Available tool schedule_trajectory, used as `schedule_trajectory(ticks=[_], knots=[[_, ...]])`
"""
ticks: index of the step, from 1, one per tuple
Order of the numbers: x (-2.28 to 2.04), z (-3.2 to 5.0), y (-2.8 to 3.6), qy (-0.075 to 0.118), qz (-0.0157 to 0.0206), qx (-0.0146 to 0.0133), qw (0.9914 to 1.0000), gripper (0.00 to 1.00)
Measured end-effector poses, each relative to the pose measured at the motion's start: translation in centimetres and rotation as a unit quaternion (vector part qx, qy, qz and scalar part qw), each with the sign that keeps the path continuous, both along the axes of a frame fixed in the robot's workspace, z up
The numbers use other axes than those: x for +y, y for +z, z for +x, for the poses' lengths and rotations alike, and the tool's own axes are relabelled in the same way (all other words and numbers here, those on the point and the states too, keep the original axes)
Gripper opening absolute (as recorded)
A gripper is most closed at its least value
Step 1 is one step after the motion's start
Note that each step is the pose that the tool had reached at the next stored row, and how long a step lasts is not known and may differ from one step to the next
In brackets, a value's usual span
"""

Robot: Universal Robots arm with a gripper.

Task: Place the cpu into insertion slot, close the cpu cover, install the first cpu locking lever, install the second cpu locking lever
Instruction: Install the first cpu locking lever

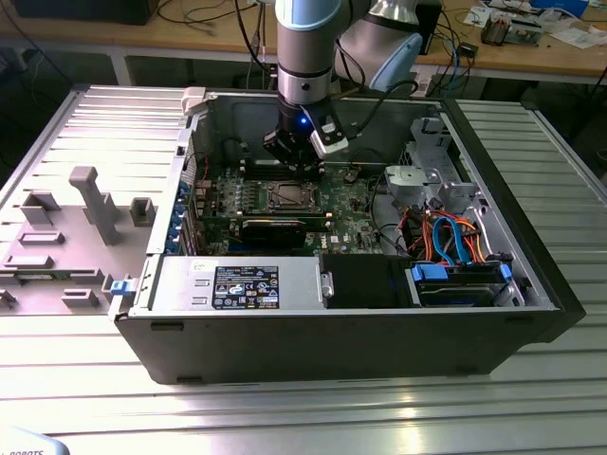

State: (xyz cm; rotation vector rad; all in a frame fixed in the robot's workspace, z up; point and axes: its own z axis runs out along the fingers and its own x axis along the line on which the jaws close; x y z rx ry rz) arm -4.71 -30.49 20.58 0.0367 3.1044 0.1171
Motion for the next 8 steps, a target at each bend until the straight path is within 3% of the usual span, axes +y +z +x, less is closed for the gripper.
schedule_trajectory(ticks=[8], knots=[[0.00, 0.00, 0.12, 0.000, 0.0000, 0.0000, 1.00000, 0.11]])
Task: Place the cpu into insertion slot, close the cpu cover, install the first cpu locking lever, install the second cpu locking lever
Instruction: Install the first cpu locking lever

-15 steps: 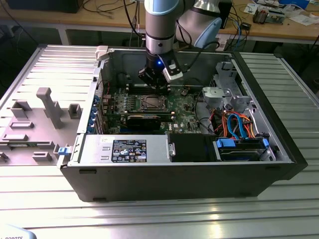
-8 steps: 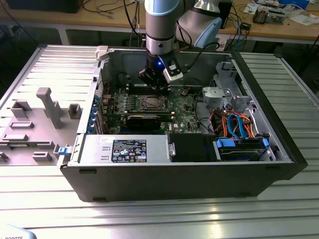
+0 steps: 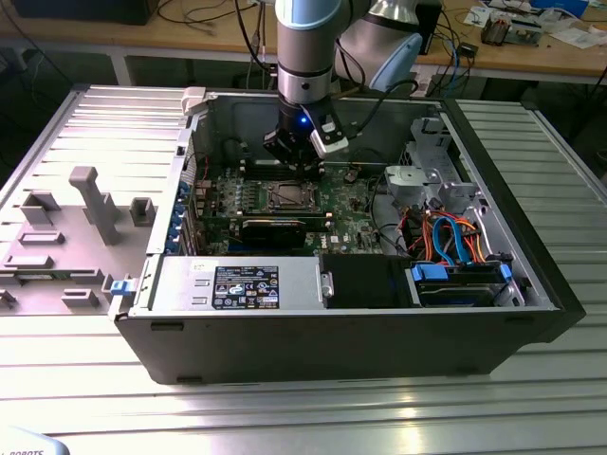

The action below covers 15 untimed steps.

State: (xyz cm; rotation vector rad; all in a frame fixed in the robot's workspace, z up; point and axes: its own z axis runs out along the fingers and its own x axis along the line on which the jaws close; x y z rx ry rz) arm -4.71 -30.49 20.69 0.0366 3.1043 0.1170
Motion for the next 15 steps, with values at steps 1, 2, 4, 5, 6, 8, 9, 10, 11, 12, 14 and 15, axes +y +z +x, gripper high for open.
schedule_trajectory(ticks=[1, 2, 4, 5, 6, 8, 9, 10, 11, 12, 14, 15], knots=[[0.00, 0.00, -0.03, 0.000, -0.0001, 0.0001, 1.00000, 0.11], [0.00, 0.01, -0.05, 0.000, -0.0001, 0.0003, 1.00000, 0.11], [0.00, 0.03, -0.12, 0.000, -0.0001, 0.0008, 1.00000, 0.11], [0.00, 0.05, -0.16, 0.000, -0.0001, 0.0013, 1.00000, 0.11], [-0.01, 0.06, -0.16, 0.000, -0.0002, 0.0015, 1.00000, 0.11], [-0.01, 0.08, -0.17, 0.000, -0.0002, 0.0016, 1.00000, 0.11], [-0.01, 0.09, -0.18, 0.000, -0.0003, 0.0016, 1.00000, 0.11], [-0.01, 0.10, -0.18, 0.000, -0.0005, 0.0017, 1.00000, 0.11], [-0.01, 0.11, -0.20, 0.000, -0.0008, 0.0017, 1.00000, 0.11], [-0.01, 0.12, -0.21, 0.000, -0.0010, 0.0018, 1.00000, 0.11], [-0.02, 0.14, -0.24, 0.000, -0.0016, 0.0020, 1.00000, 0.11], [-0.03, 0.14, -0.27, 0.000, -0.0022, 0.0022, 1.00000, 0.11]])
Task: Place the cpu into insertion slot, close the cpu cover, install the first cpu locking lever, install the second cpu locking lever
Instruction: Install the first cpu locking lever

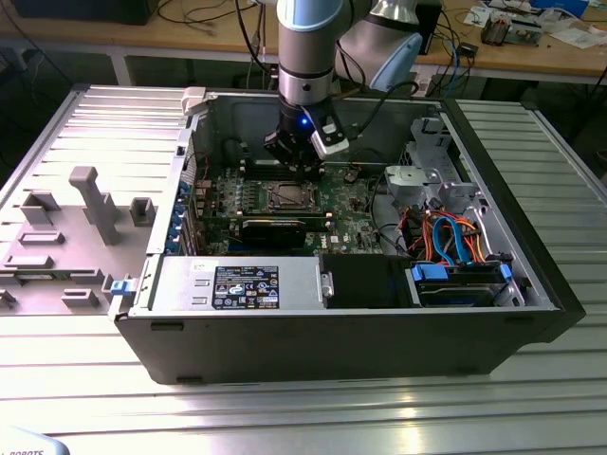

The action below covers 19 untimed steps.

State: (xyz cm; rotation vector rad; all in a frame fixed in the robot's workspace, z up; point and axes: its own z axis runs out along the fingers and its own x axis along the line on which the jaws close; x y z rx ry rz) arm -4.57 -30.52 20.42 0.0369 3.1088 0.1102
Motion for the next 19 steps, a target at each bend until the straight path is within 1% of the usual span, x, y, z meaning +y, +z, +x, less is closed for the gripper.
schedule_trajectory(ticks=[8, 9, 10, 11, 12, 13, 19], knots=[[-0.10, 0.03, -0.20, 0.000, -0.0005, 0.0006, 1.00000, 0.11], [-0.10, 0.04, -0.23, 0.000, 0.0021, 0.0007, 1.00000, 0.11], [-0.09, 0.04, 0.16, 0.000, 0.0095, 0.0006, 0.99995, 0.11], [-0.19, 0.04, 1.46, 0.000, 0.0094, 0.0006, 0.99996, 0.11], [-0.67, 0.03, 1.47, 0.000, 0.0093, 0.0009, 0.99996, 0.11], [-0.74, 0.03, 1.47, 0.000, 0.0093, 0.0009, 0.99996, 0.11], [-0.78, 0.03, 1.47, 0.000, 0.0092, 0.0010, 0.99996, 0.11]])
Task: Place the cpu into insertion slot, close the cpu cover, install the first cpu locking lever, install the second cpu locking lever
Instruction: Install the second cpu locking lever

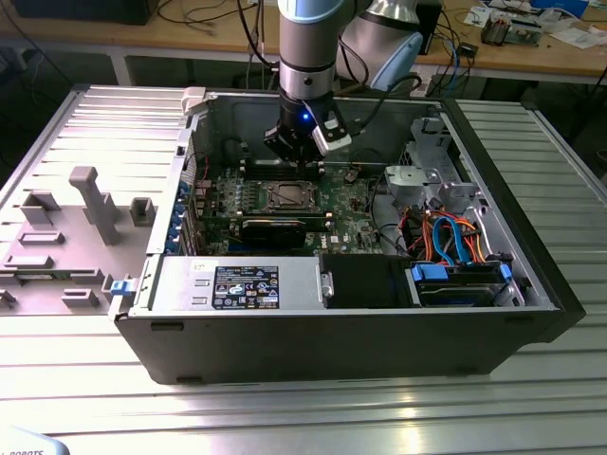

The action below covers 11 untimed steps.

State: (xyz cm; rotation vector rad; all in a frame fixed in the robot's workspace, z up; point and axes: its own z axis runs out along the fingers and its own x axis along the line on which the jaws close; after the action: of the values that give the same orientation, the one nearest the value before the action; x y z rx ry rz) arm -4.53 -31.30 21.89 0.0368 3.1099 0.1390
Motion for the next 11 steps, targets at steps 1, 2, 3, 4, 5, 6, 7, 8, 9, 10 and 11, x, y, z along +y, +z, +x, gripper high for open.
schedule_trajectory(ticks=[1, 2, 3, 4, 5, 6, 7, 8, 9, 10, 11], knots=[[0.00, 0.00, 0.00, 0.000, 0.0000, 0.0000, 1.00000, 0.11], [0.00, 0.00, 0.00, 0.000, 0.0000, 0.0000, 1.00000, 0.11], [-0.01, 0.00, 0.00, 0.000, 0.0000, 0.0000, 1.00000, 0.11], [-0.01, 0.00, 0.00, 0.000, 0.0000, 0.0000, 1.00000, 0.11], [-0.01, 0.00, 0.00, 0.000, 0.0000, 0.0000, 1.00000, 0.11], [-0.01, 0.00, 0.00, 0.000, 0.0000, 0.0000, 1.00000, 0.11], [-0.01, 0.00, 0.00, 0.000, 0.0000, 0.0000, 1.00000, 0.11], [-0.02, 0.00, 0.00, 0.000, 0.0000, 0.0000, 1.00000, 0.11], [-0.04, 0.00, 0.00, 0.000, 0.0001, 0.0000, 1.00000, 0.11], [-0.07, 0.00, 0.00, 0.000, 0.0000, 0.0000, 1.00000, 0.11], [-0.13, 0.00, 0.01, 0.000, -0.0001, 0.0000, 1.00000, 0.11]])
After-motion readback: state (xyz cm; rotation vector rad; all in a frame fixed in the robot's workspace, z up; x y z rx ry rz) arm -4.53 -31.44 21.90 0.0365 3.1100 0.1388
